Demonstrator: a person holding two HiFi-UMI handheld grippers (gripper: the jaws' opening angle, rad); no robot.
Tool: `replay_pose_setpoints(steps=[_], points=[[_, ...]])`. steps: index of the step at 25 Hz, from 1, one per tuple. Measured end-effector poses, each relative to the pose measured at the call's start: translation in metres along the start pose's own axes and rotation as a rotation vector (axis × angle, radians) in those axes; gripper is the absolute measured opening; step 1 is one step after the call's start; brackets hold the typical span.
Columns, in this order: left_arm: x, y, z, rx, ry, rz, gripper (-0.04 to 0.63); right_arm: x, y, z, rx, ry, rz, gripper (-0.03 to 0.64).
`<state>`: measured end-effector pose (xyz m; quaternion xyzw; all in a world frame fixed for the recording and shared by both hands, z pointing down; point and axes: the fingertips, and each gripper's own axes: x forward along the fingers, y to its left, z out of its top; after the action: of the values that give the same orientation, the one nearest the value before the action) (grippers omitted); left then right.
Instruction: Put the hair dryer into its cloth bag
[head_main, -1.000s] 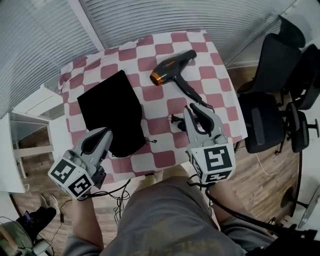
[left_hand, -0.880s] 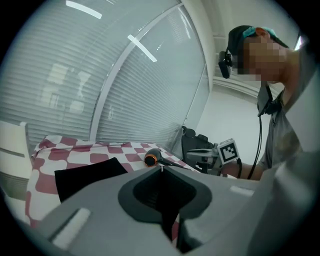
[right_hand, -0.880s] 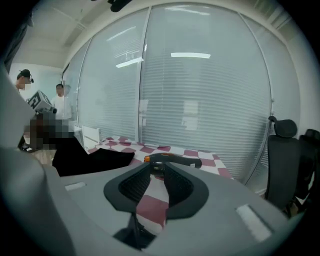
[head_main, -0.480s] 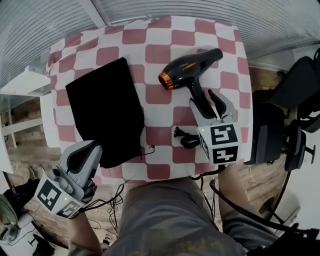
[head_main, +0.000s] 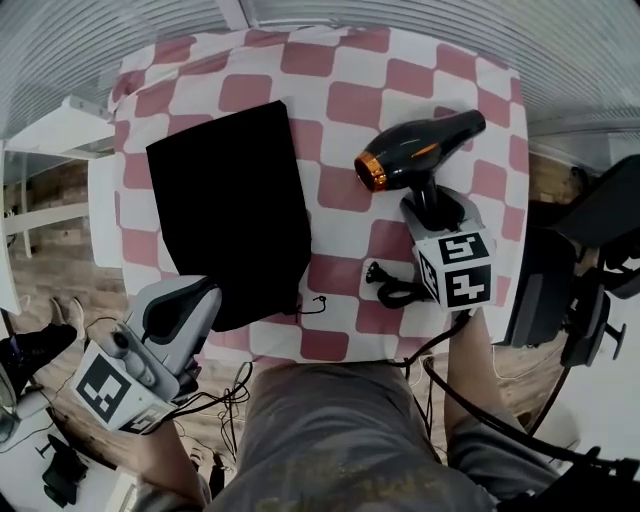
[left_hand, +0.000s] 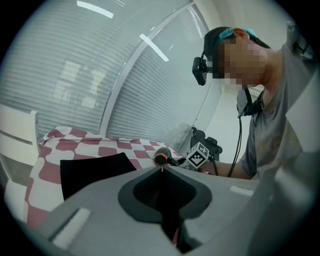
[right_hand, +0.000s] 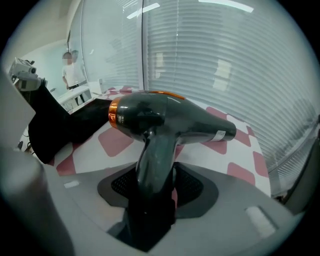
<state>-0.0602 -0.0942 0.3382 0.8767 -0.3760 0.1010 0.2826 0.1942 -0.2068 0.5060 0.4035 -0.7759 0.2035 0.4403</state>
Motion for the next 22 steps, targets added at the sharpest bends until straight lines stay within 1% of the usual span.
replay_pose_setpoints(steps=[4, 7, 9, 13, 17, 19, 22], points=[[-0.003, -0.002, -0.001, 0.02, 0.008, 0.003, 0.012, -0.007, 0.005, 0.001, -0.026, -0.041, 0.012, 0.224], [-0.003, -0.004, 0.001, 0.036, 0.003, 0.013, 0.012, -0.025, 0.013, 0.013, -0.07, -0.108, 0.018, 0.215], [-0.002, -0.006, 0.0, 0.037, 0.007, 0.018, 0.012, -0.04, 0.021, 0.023, -0.093, -0.151, 0.042, 0.215], [-0.004, -0.011, -0.003, 0.041, 0.034, 0.009, 0.012, -0.08, 0.048, 0.042, -0.131, -0.227, 0.122, 0.215], [-0.001, -0.009, 0.004, 0.084, 0.024, 0.001, 0.012, -0.115, 0.079, 0.062, -0.205, -0.314, 0.2, 0.215], [0.0, -0.009, 0.005, 0.107, 0.017, -0.004, 0.012, -0.131, 0.096, 0.064, -0.249, -0.342, 0.242, 0.215], [-0.002, -0.012, 0.004, 0.123, 0.03, 0.0, 0.012, -0.151, 0.123, 0.056, -0.312, -0.358, 0.31, 0.215]])
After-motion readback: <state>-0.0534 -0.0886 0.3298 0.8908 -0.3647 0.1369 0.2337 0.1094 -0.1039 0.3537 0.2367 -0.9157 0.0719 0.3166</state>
